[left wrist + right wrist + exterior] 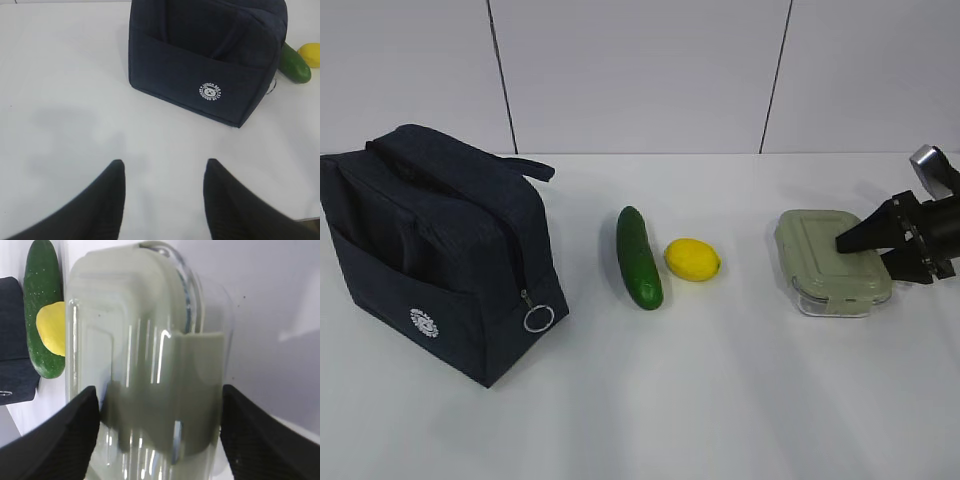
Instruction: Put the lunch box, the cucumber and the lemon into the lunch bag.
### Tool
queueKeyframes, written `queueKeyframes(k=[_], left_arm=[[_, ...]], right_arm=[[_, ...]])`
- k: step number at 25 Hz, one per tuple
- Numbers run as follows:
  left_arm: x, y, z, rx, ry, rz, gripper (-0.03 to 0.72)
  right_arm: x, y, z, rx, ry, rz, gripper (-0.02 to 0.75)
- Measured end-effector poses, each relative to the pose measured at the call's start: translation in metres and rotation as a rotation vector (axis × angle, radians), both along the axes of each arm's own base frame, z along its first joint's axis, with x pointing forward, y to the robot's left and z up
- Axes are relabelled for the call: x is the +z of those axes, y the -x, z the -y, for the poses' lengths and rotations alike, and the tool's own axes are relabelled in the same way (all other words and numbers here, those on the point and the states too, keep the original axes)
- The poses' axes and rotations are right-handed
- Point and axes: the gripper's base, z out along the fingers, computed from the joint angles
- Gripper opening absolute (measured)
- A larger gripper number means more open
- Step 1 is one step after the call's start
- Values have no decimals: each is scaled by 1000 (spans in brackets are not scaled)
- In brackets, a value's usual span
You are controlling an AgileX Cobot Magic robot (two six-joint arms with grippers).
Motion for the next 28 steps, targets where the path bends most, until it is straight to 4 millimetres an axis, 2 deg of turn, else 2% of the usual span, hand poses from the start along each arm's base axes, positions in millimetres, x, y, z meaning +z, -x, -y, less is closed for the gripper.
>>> queueKeyframes(k=[11, 28], left_arm=[[0, 0, 0, 0, 0, 0, 370], [0, 0, 0, 0, 0, 0, 370]], right_arm=[[1, -1, -1, -19, -20, 1, 460], [2, -1, -1, -21, -26, -1, 419]])
